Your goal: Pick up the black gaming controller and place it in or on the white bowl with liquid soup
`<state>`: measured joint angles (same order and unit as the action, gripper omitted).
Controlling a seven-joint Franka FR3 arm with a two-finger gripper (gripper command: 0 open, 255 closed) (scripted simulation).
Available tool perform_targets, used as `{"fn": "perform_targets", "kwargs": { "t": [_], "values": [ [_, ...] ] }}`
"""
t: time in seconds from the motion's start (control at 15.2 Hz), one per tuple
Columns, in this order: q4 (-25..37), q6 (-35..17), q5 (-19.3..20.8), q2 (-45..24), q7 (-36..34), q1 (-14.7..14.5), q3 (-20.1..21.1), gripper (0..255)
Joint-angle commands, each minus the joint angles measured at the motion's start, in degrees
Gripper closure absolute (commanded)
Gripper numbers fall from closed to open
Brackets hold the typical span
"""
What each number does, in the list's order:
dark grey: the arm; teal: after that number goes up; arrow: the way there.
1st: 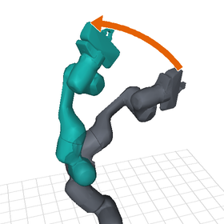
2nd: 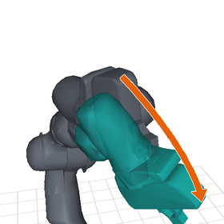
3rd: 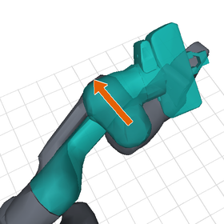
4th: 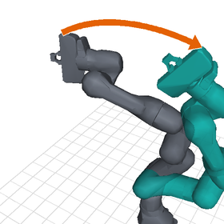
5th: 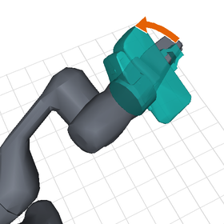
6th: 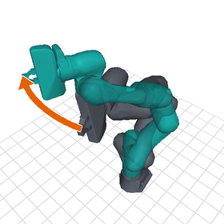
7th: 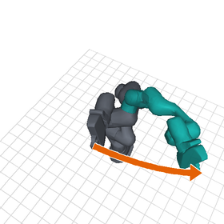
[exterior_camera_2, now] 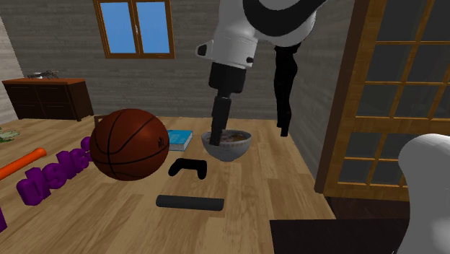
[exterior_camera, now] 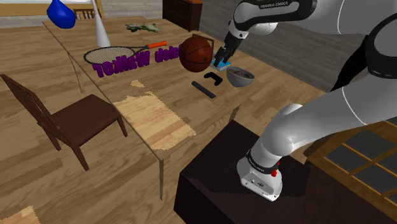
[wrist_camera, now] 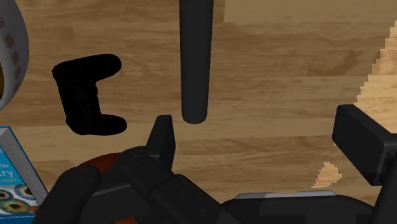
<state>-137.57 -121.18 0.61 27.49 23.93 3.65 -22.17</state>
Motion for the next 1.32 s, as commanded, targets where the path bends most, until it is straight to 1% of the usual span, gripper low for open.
{"fn": "perform_targets", "kwargs": {
  "t": [0.0,0.2,0.33,0.46,0.66,0.86,1.12,1.25],
  "values": [
    [1.01,-2.13,-0.94,-3.28,3.14,-0.16,-2.70,0],
    [3.12,-5.26,-3.73,-9.14,8.02,-1.01,-6.61,0],
    [4.93,-6.99,-6.46,-13.42,11.73,-1.66,-9.16,0],
    [7.08,-8.33,-9.98,-18.03,15.85,-2.23,-11.55,0],
    [10.97,-9.39,-16.66,-25.58,22.67,-2.45,-14.41,0],
    [15.68,-9.19,-24.17,-33.63,29.58,-0.95,-15.53,0],
    [23.04,-7.60,-32.94,-44.12,37.01,3.60,-14.42,0],
    [23.50,-7.96,-33.93,-45.31,37.71,4.22,-13.84,0]
  ]
}}
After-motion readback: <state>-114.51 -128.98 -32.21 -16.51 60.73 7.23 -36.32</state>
